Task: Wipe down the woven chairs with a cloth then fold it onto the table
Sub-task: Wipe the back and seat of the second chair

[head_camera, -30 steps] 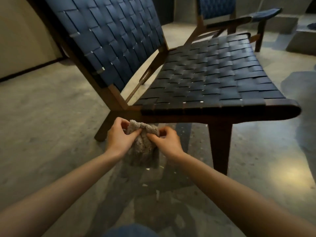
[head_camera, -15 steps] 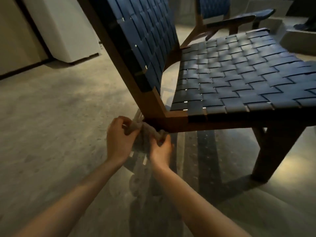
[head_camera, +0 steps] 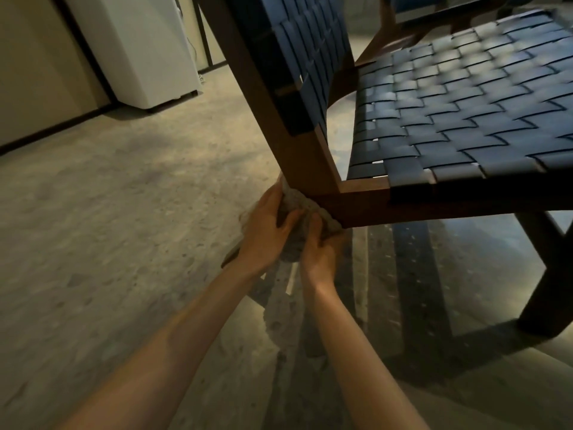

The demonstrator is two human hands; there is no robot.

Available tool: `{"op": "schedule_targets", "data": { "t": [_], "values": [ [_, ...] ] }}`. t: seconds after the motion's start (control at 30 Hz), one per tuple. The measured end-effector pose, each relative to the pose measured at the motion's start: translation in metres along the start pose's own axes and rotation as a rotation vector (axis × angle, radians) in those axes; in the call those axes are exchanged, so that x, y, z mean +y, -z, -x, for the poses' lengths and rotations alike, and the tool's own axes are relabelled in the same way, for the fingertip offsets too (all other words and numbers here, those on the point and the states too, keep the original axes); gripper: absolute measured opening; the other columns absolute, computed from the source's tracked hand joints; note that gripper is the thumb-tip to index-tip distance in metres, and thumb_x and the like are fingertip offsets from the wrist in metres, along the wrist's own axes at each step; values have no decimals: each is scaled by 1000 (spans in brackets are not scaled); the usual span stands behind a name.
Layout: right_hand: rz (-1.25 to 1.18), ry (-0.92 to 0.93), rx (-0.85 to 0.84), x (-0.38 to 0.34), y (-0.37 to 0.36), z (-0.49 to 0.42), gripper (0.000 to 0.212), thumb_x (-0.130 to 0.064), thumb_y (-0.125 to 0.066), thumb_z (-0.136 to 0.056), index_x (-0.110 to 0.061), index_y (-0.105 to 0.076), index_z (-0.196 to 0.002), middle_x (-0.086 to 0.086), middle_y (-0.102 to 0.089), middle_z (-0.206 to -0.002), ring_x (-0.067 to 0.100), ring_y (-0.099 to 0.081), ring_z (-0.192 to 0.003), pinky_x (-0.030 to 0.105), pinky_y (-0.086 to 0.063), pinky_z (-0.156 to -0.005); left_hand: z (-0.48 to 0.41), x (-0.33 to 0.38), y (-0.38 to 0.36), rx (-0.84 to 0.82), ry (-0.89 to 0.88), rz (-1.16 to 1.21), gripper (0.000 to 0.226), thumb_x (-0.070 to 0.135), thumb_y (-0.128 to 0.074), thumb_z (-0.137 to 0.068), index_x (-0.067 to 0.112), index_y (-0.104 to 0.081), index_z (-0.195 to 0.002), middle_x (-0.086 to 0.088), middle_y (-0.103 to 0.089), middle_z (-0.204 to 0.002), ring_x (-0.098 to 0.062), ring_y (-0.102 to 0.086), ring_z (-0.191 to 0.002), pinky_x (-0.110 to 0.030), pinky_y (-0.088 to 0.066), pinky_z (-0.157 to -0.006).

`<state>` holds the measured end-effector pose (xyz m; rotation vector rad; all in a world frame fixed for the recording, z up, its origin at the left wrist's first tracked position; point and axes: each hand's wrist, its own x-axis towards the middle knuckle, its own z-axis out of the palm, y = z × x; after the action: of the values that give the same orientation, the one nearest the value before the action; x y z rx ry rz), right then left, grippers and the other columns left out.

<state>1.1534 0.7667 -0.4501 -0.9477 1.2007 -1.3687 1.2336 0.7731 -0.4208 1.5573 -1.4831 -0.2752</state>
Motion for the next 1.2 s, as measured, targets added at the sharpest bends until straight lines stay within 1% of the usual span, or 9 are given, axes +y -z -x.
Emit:
{"op": "schedule_targets", "data": {
  "t": [0.17,0.27,0.4,0.53,0.67,0.8,0.9,1.07,1.2],
  "values": [
    [237,97,-118,31,-8,-4,55,-36,-40,-99,-2,-33,-142,16,-48,-138,28,-47,-126,40,-37,-106,3,-33,10,-101,-31,-15,41,14,-53,-96,9,-45,-135,-3,-54,-126,-14,-51,-113,-20,-41,-93],
    [343,-2,-257,52,-17,-7,54,-33,-38,-101,2,-31,-142,19,-55,-123,30,-55,-107,26,-39,-78,7,-65,17,-202,43,-113,37,10,-51,-96,3,-47,-132,-9,-53,-124,-22,-52,-113,-21,-40,-90],
    [434,-32,-404,80,-30,-1,43,-26,-36,-103,-5,-29,-141,1,-52,-87,14,-49,-66,19,-31,-51,13,-107,26,-308,126,-221,34,8,-52,-95,1,-48,-128,-15,-53,-121,-25,-50,-112,-20,-34,-83],
    [423,-117,-511,108,-45,-4,39,-14,-39,-102,-4,-35,-140,15,-47,-132,28,-48,-116,16,-31,-78,19,-140,35,-415,140,-214,26,4,-53,-93,0,-51,-119,-6,-49,-110,-14,-45,-100,-13,-31,-78],
    [345,-368,-575,129,-60,-5,39,-20,-41,-102,-7,-40,-139,12,-49,-132,29,-45,-125,24,-35,-89,24,-165,40,-491,215,-212,23,6,-52,-94,3,-51,-116,-9,-52,-114,-15,-48,-102,-18,-36,-82],
    [149,-559,-581,140,-71,-1,39,-18,-45,-101,-10,-40,-138,11,-53,-132,27,-54,-118,32,-48,-90,29,-179,41,-490,277,-226,34,7,-52,-95,0,-46,-127,-15,-51,-126,-22,-48,-115,-26,-38,-96],
    [111,-588,-546,136,-70,1,35,-16,-47,-100,-7,-44,-133,16,-55,-129,26,-57,-110,24,-52,-76,34,-179,40,-447,330,-224,34,11,-54,-94,-1,-48,-125,-19,-52,-123,-29,-49,-116,-34,-40,-96],
    [242,-303,-271,110,-55,12,22,-15,-50,-98,-3,-60,-114,8,-61,-105,23,-58,-99,26,-44,-79,42,-147,28,-192,214,-110,35,13,-58,-92,5,-54,-125,-5,-56,-122,-22,-52,-115,-24,-39,-92],
    [314,-93,-98,76,-36,10,29,-27,-52,-97,0,-59,-107,7,-57,-94,20,-54,-86,14,-33,-62,33,-109,14,-109,145,-67,46,14,-52,-95,10,-43,-140,-7,-45,-144,-22,-37,-136,-41,-32,-110]
  ]
}}
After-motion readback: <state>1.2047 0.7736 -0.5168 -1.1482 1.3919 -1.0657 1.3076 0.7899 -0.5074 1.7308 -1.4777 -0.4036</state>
